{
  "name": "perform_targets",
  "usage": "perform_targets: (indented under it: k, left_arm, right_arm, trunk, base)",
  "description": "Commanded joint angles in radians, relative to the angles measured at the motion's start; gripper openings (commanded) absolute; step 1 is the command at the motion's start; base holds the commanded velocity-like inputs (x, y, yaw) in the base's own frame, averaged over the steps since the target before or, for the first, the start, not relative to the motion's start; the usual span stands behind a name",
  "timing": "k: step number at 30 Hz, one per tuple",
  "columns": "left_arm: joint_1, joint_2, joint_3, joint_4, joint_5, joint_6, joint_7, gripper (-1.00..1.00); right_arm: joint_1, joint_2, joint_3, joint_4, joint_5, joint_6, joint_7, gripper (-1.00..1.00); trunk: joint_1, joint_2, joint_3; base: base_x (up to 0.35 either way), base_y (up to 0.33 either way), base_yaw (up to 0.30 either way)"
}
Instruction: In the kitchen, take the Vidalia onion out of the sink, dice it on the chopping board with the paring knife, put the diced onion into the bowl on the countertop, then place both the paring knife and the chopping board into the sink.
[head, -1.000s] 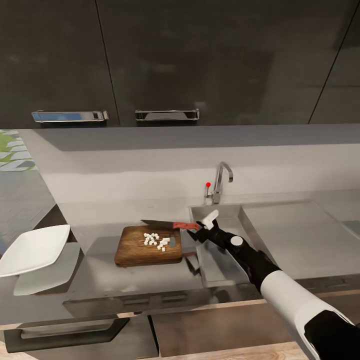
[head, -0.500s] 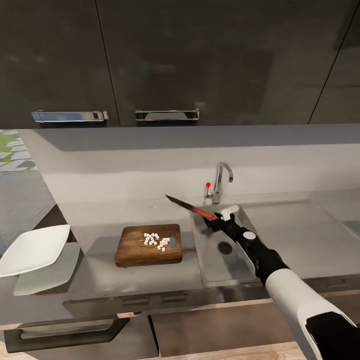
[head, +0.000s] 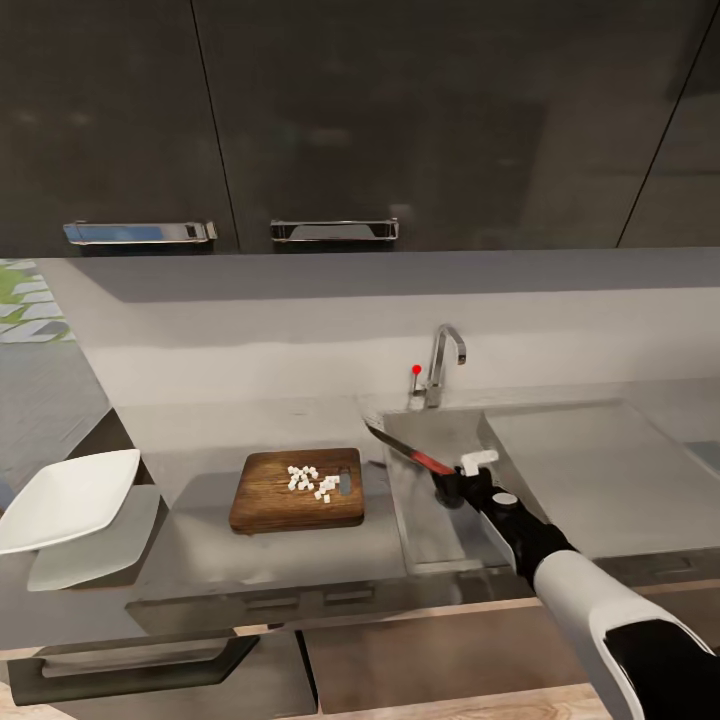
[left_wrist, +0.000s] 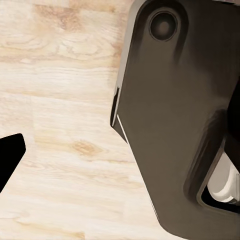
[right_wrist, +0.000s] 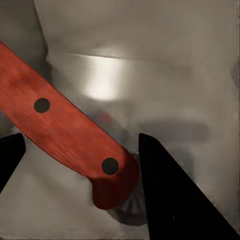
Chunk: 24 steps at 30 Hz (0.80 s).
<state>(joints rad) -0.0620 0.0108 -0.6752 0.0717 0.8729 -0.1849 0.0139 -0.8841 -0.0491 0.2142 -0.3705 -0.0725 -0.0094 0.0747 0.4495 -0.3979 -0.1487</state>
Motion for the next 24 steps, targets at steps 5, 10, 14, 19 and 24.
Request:
perform_targets:
  k: [5, 10, 14, 19, 24]
  left_arm:
    - [-0.001, -0.003, -0.006, 0.002, 0.001, -0.004, 0.001, 1.00]
    - [-0.001, -0.003, -0.006, 0.002, 0.001, -0.004, 0.001, 1.00]
    - [-0.001, -0.003, -0.006, 0.002, 0.001, -0.004, 0.001, 1.00]
    - [-0.001, -0.003, -0.006, 0.002, 0.006, -0.024, 0.001, 1.00]
    - [-0.001, -0.003, -0.006, 0.003, 0.008, -0.055, 0.003, 1.00]
  right_arm:
    - [-0.001, -0.004, -0.139, 0.056, -0.061, -0.003, -0.011, -1.00]
    - [-0.001, -0.005, -0.200, 0.092, -0.072, -0.005, -0.031, -1.00]
    - [-0.001, -0.002, -0.205, 0.104, -0.094, -0.005, -0.127, -1.00]
    - [-0.001, 0.007, -0.203, 0.102, -0.188, -0.002, -0.308, -1.00]
    - [-0.001, 0.014, -0.203, 0.102, -0.197, 0.000, -0.374, -1.00]
  trunk:
    - [0.001, -0.002, -0.002]
    - [0.001, -0.002, -0.002]
    - [0.001, -0.002, -0.002]
    - [0.001, -0.002, -0.002]
    - [0.001, -0.002, -0.002]
  base:
    - [0.000, 0.000, 0.000]
    - [0.000, 0.000, 0.000]
    - [0.000, 0.000, 0.000]
    - [0.000, 0.000, 0.000]
    - [0.000, 0.000, 0.000]
